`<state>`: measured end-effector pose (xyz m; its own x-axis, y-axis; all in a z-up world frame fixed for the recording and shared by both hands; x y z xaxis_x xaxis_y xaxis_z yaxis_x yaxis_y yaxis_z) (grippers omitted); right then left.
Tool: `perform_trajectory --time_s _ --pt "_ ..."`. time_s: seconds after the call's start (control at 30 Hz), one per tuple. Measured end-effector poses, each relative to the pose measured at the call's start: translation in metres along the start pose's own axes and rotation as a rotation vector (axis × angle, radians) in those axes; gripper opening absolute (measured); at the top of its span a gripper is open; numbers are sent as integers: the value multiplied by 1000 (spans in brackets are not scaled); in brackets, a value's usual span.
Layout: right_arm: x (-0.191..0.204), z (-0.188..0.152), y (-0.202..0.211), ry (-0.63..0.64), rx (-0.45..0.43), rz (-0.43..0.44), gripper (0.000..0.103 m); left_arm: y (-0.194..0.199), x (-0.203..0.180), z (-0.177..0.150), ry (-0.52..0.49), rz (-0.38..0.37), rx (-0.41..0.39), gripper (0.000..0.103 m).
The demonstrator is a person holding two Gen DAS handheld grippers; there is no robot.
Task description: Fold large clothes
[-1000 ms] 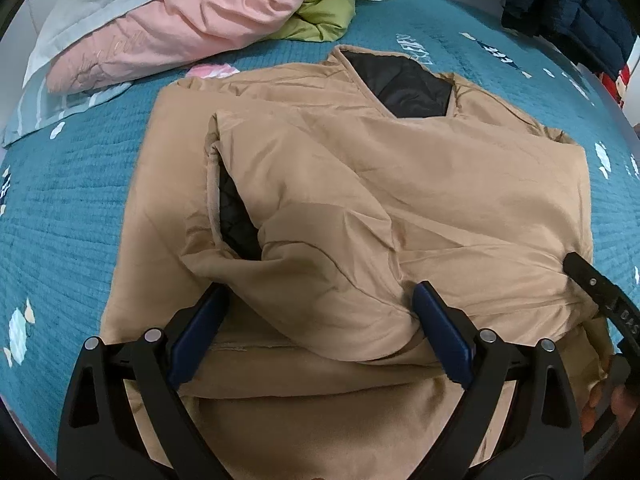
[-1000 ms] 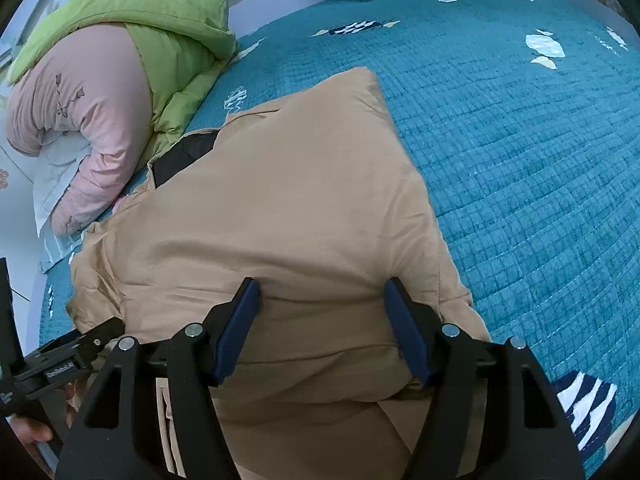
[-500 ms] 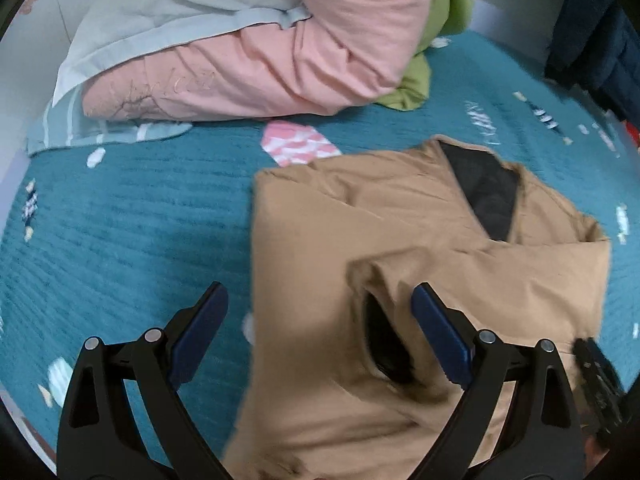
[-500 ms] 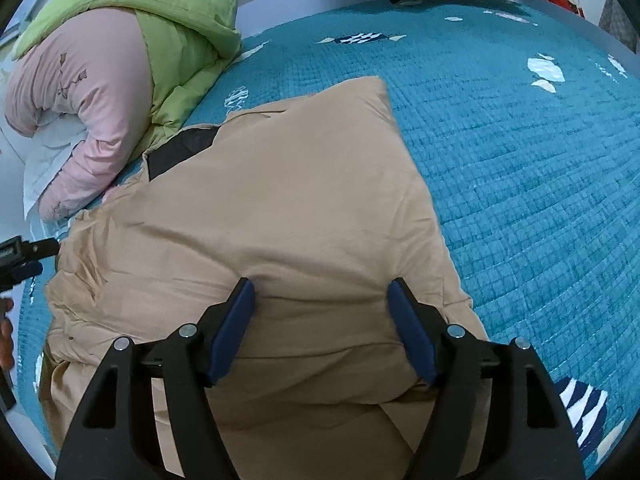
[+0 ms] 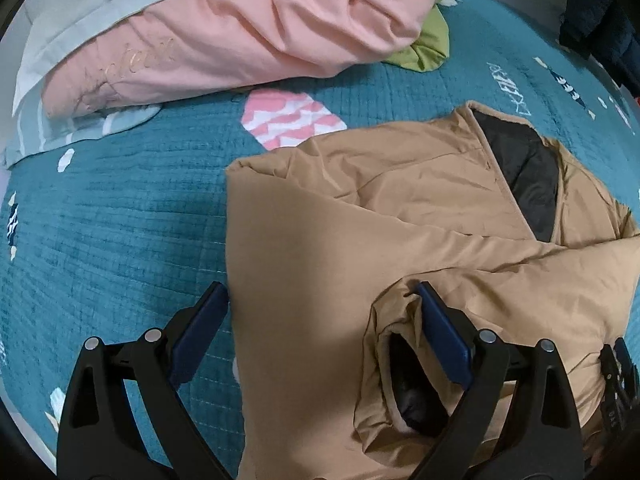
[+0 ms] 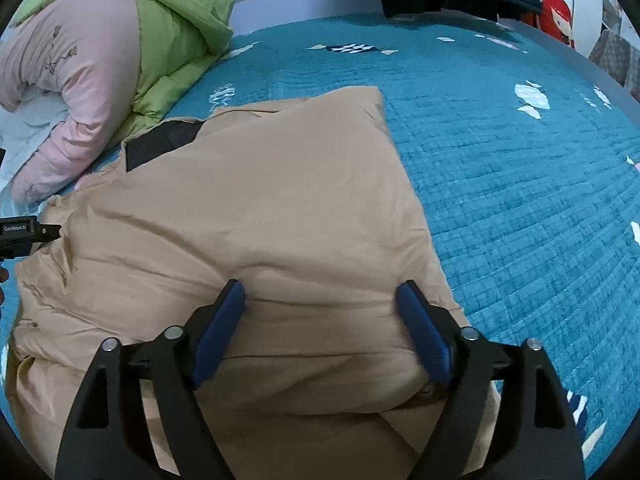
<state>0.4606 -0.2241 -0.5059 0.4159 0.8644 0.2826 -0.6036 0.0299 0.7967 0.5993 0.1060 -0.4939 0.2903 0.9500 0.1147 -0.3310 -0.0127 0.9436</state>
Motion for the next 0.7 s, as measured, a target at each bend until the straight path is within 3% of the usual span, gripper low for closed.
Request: perform_trajectory --time_s 0.37,0.47,0.57,0.7 --pt "-1 2 -1 -7 7 -7 84 -4 6 2 32 -59 7 93" --pt "-1 9 7 -48 20 25 85 0 7 7 31 -72 -2 93" --pt "-7 36 19 -143 -4 84 86 5 11 14 59 -103 -21 93" --pt "-3 79 11 -160 2 113 86 5 22 20 121 -136 -32 93"
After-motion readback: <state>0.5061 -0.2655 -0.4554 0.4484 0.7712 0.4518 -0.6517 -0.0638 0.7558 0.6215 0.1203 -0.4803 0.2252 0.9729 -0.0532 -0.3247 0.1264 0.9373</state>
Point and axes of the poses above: each gripper's, at about its wrist camera, not at the fingertips, and y roughly against the way its jaws point, x to its left, z to its top, the point moved 9 cm from there along -y, roughly the way its jaws point, and after that the axes turned 14 degrees about -y, right-handed, at the moved point
